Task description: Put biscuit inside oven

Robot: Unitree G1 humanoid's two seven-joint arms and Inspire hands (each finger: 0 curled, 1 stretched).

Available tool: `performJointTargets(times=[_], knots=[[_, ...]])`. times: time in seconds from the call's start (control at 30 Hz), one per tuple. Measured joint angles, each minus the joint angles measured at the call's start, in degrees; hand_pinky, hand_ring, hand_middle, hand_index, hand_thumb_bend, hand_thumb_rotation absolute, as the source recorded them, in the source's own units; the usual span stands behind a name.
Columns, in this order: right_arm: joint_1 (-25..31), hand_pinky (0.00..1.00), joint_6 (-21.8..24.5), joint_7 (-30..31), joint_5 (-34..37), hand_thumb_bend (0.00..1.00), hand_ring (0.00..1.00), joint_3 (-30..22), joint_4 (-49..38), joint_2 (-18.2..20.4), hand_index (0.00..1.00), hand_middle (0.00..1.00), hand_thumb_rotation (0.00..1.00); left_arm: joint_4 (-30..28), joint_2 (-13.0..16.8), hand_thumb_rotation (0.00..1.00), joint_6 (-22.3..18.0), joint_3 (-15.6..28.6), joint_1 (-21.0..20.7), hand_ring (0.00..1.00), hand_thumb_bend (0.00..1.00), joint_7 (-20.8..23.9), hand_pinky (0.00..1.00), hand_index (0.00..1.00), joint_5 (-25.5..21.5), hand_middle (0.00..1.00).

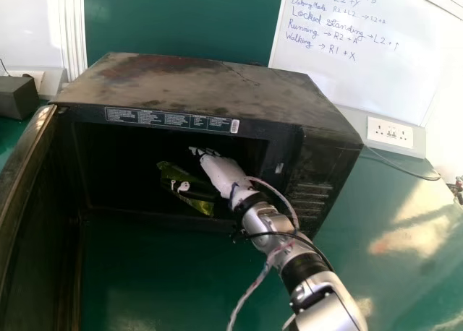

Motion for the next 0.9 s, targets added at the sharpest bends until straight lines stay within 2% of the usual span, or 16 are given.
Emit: performJointTargets(times=[0.3, 0.6, 0.9], knots=[[6.6, 0.53, -0.8, 1.0, 0.9, 1.0, 1.0, -1.8, -10.7, -3.1, 1.0, 1.0, 0.97, 0.1, 0.8, 0.85, 0.0, -0.2, -0.3, 0.91, 0.78, -0.1, 0.87, 0.92, 0.0, 0.89], [19.0, 0.51, -1.7, 1.1, 2.1, 1.0, 1.0, -6.1, -29.2, -7.6, 1.0, 1.0, 0.98, 0.5, 1.0, 0.84, -0.2, -0.4, -1.2, 0.93, 0.85, -0.1, 0.83, 0.95, -1.1, 0.98], [30.9, 0.49, -0.2, 5.7, 5.1, 1.0, 1.0, -12.5, -48.8, -11.2, 1.0, 1.0, 1.0, 2.5, 1.7, 0.94, -2.4, -0.4, -2.4, 0.97, 0.87, -1.6, 0.87, 0.94, -2.1, 0.99]])
